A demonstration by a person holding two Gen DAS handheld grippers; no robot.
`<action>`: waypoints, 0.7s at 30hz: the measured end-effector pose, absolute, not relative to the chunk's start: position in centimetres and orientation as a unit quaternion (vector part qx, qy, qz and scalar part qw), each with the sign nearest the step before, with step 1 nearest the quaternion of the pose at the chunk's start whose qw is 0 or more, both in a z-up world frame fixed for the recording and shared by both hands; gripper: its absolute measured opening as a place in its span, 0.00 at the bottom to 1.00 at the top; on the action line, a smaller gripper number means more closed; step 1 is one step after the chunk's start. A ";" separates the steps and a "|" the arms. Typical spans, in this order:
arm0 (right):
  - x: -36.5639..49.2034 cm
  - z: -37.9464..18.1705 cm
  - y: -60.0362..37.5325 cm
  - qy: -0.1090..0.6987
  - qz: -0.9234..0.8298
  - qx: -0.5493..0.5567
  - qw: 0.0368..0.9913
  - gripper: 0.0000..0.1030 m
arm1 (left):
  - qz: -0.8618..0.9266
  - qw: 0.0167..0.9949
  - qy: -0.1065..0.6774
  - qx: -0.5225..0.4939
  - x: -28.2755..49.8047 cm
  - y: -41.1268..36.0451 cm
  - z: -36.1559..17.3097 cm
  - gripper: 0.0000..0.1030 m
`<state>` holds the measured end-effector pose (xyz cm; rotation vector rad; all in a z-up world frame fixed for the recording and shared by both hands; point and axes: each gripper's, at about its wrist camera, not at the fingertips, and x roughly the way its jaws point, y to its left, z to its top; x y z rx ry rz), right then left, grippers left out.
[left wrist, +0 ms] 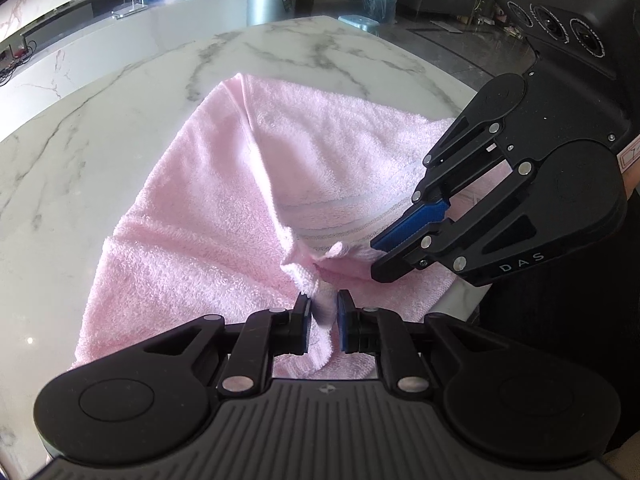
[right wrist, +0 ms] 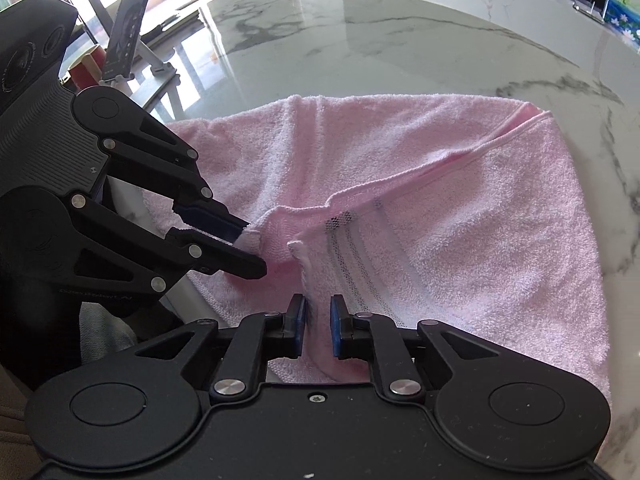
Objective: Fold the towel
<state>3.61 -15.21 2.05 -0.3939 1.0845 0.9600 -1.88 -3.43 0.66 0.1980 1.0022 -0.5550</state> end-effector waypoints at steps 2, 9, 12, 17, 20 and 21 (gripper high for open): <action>3.2 2.1 -15.1 0.490 0.436 -0.184 0.732 0.03 | -0.263 0.833 0.476 0.099 -1.8 -3.5 0.5 0.12; 2.3 2.4 -15.5 0.486 0.436 -0.155 0.742 0.03 | -0.293 0.822 0.486 0.042 -1.3 -2.6 0.7 0.12; 2.3 2.3 -15.9 0.490 0.436 -0.131 0.744 0.03 | -0.305 0.816 0.489 0.031 -1.1 -2.3 0.8 0.12; 2.2 2.4 -16.1 0.489 0.446 -0.113 0.741 0.03 | -0.324 0.803 0.500 0.020 -0.3 -1.6 0.8 0.25; 2.4 2.4 -16.2 0.490 0.447 -0.110 0.740 0.03 | -0.339 0.794 0.505 -0.008 0.7 -0.8 1.2 0.42; 2.4 2.4 -16.3 0.491 0.447 -0.108 0.739 0.03 | -0.343 0.791 0.506 -0.021 1.0 -0.5 1.4 0.43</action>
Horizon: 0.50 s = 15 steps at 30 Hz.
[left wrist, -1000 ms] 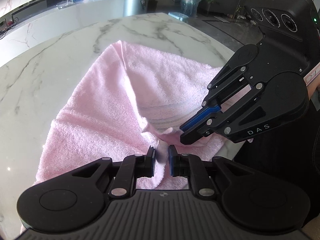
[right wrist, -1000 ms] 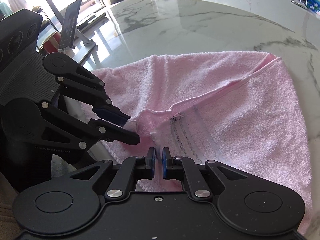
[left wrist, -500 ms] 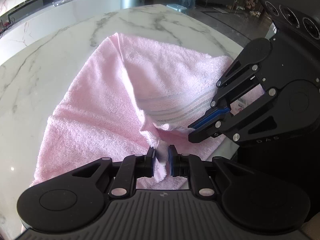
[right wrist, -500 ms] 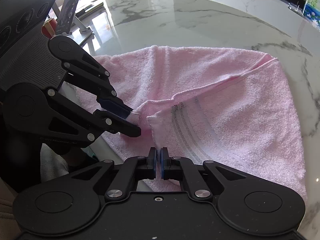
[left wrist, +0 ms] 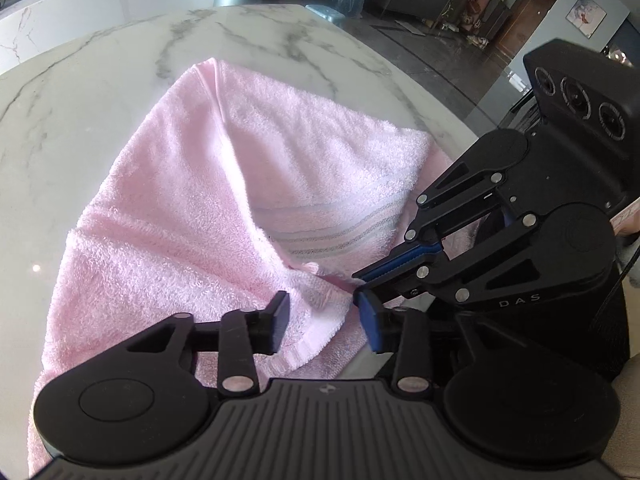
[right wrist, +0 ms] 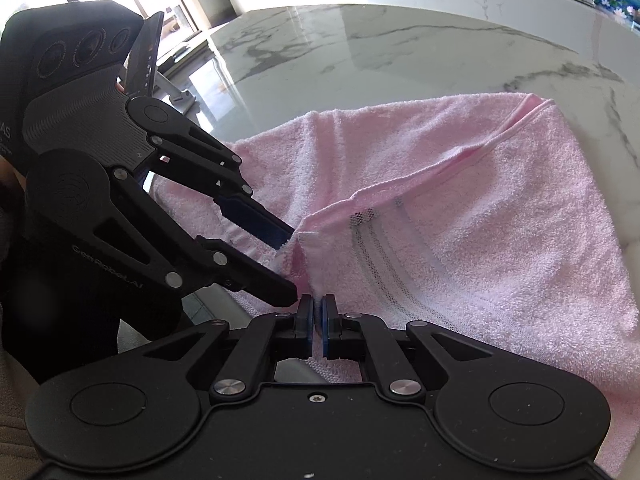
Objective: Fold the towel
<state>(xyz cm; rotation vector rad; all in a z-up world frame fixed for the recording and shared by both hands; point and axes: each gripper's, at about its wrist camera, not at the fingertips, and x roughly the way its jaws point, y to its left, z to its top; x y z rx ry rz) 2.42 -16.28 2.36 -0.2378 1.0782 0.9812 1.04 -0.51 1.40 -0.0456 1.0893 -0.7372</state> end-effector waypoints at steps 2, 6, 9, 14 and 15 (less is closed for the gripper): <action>2.5 2.3 -16.3 0.492 0.448 -0.108 0.739 0.03 | -0.341 0.786 0.515 -0.043 1.8 0.1 1.7 0.43; 2.4 2.4 -16.2 0.490 0.449 -0.111 0.739 0.03 | -0.309 0.774 0.548 -0.069 3.4 0.4 1.7 0.43; 2.1 2.6 -15.9 0.483 0.448 -0.126 0.742 0.03 | -0.276 0.759 0.580 -0.104 4.5 0.2 1.3 0.43; 1.0 2.9 -15.2 0.471 0.445 -0.156 0.746 0.03 | -0.240 0.742 0.611 -0.138 5.8 -0.6 0.3 0.44; 0.9 3.0 -15.1 0.469 0.444 -0.159 0.747 0.03 | -0.232 0.740 0.617 -0.137 6.0 -0.9 0.1 0.44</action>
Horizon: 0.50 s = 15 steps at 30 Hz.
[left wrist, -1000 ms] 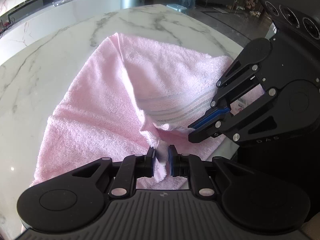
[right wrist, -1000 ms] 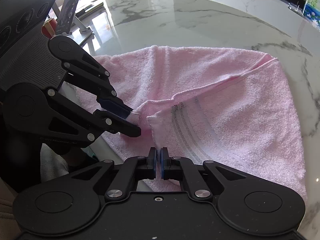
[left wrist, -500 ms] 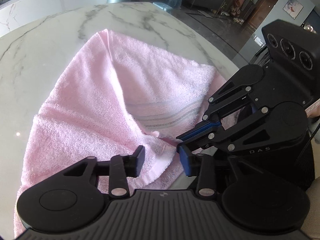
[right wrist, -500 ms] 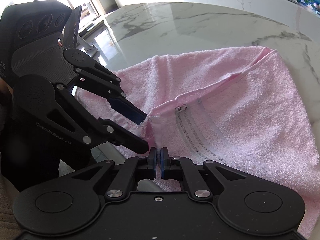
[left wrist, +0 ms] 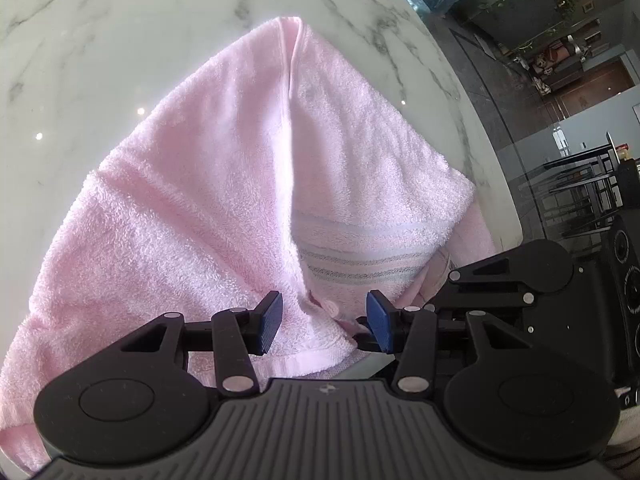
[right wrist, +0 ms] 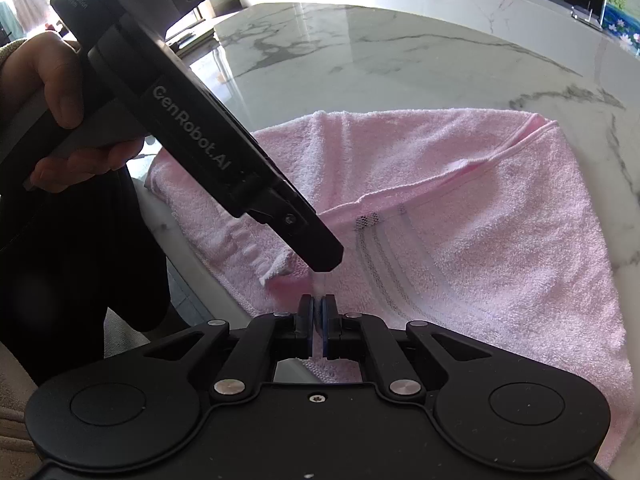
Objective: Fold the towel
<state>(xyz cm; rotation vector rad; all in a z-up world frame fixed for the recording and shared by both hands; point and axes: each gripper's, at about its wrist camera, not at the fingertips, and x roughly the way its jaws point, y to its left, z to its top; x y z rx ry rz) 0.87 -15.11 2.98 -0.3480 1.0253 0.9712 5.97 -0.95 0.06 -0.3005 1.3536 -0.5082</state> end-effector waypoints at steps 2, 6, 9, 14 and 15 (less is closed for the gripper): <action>0.7 3.0 -15.1 0.467 0.443 -0.161 0.748 0.03 | -0.218 0.735 0.629 -0.130 6.3 -1.6 -0.4 0.43; 0.5 3.0 -14.9 0.466 0.443 -0.163 0.748 0.03 | -0.196 0.733 0.642 -0.108 6.5 -3.0 -1.0 0.36; 0.4 3.0 -14.9 0.465 0.441 -0.169 0.749 0.03 | -0.183 0.736 0.644 -0.100 6.6 -3.5 -1.1 0.22; 0.1 3.1 -14.9 0.462 0.433 -0.174 0.754 0.03 | -0.176 0.741 0.642 -0.089 6.4 -4.0 -1.1 0.10; 0.0 3.1 -14.8 0.461 0.431 -0.175 0.756 0.03 | -0.176 0.743 0.640 -0.088 6.4 -4.1 -1.0 0.09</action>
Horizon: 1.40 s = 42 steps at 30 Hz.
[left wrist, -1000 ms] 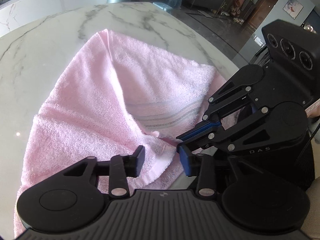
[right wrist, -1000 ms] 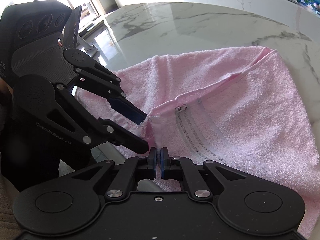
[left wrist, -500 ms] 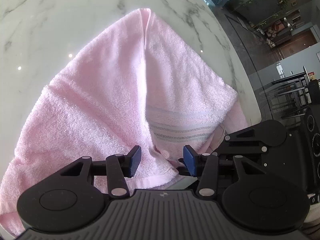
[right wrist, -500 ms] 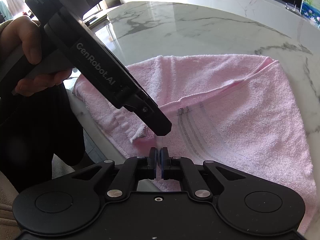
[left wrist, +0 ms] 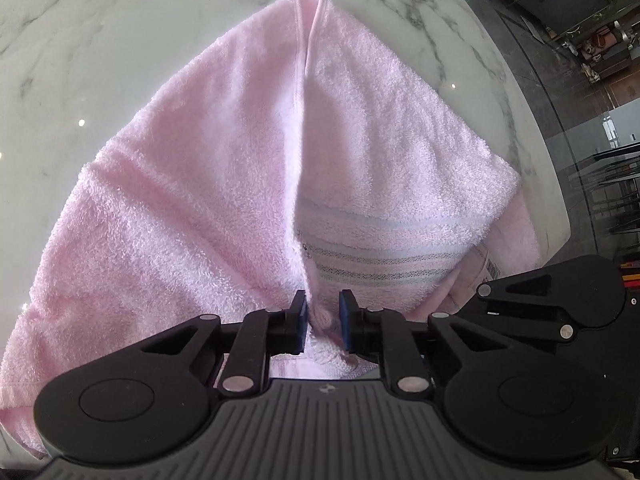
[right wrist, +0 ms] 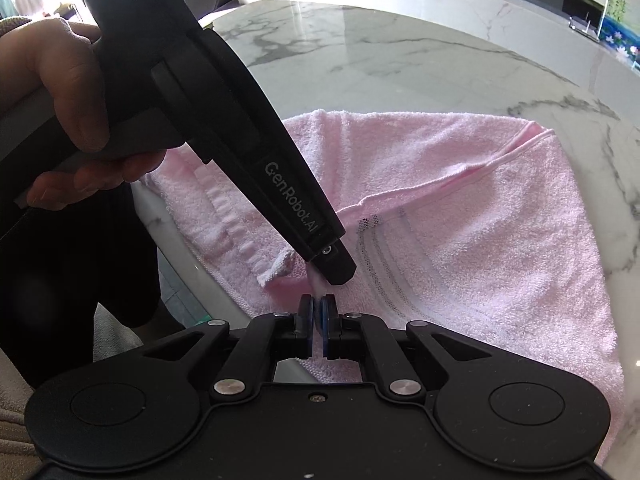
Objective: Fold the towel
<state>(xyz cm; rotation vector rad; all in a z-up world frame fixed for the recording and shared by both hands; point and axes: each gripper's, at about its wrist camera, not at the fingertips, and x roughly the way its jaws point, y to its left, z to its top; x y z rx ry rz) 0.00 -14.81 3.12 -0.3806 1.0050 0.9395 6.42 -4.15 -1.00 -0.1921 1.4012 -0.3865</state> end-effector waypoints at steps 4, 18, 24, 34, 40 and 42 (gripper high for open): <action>-0.4 3.5 -14.7 0.452 0.421 -0.180 0.765 0.06 | -0.180 0.752 0.627 -0.091 6.4 -4.2 -0.1 0.08; -3.0 5.3 -16.9 0.456 0.401 -0.189 0.771 0.35 | -0.155 0.816 0.549 -0.091 10.8 -1.6 8.6 0.08; -3.1 3.7 -14.3 0.459 0.405 -0.197 0.766 0.35 | -0.125 0.831 0.535 -0.085 12.6 0.8 10.9 0.08; -1.1 0.6 -10.6 0.477 0.393 -0.198 0.761 0.35 | -0.081 0.836 0.529 -0.117 13.7 6.3 10.9 0.08; -0.2 0.6 -11.7 0.487 0.386 -0.234 0.748 0.35 | -0.053 0.839 0.526 -0.129 13.9 9.3 10.7 0.08; 0.6 0.6 -12.6 0.493 0.380 -0.242 0.745 0.35 | -0.047 0.838 0.528 -0.131 13.8 10.0 10.5 0.08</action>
